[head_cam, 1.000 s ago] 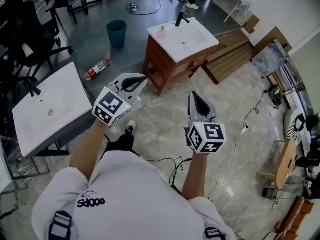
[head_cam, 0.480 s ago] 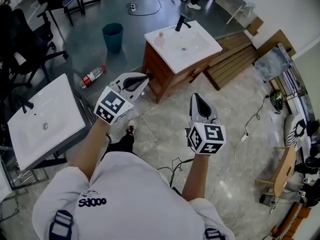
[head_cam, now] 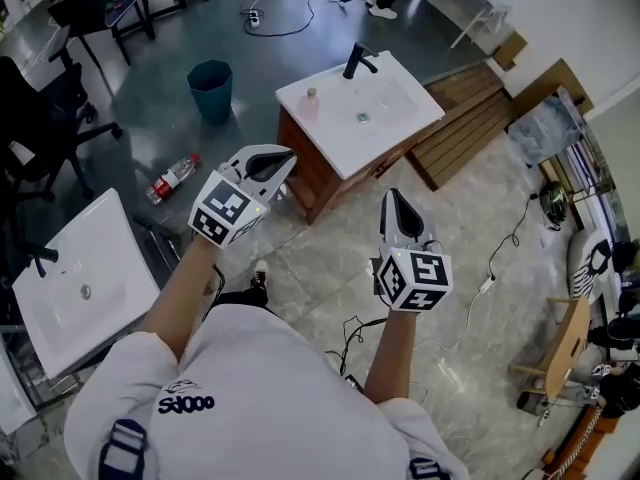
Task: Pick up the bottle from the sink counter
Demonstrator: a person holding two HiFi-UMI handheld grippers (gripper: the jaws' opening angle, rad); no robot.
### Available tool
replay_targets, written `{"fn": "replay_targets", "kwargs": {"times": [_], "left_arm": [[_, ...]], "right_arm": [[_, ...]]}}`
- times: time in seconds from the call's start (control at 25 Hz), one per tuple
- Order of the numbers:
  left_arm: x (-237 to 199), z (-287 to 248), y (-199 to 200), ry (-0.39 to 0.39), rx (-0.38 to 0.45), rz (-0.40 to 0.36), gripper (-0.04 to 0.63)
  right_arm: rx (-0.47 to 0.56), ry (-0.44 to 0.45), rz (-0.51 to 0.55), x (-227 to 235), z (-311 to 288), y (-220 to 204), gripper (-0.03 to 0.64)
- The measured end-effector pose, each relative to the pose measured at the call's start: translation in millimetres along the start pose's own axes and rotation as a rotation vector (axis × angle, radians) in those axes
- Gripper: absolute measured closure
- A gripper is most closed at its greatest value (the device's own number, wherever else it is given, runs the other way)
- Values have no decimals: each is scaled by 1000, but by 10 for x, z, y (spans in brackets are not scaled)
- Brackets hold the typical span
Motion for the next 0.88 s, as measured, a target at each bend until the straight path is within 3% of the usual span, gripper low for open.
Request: {"fn": "replay_targets", "kwargs": {"times": [0.88], "left_arm": [[-1254, -1245, -564, -18, -37, 64, 597]], "right_arm": [[-90, -86, -33, 469, -1271, 54, 607]]}}
Point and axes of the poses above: the fingertips, and each gripper's own axes: z backward along the fingers, x to its right, y out of its top, the point moved 5 cm from there along z, backward along the fingers, and after that the axes turned 7 degrees about -z, right-handed, at the moved point
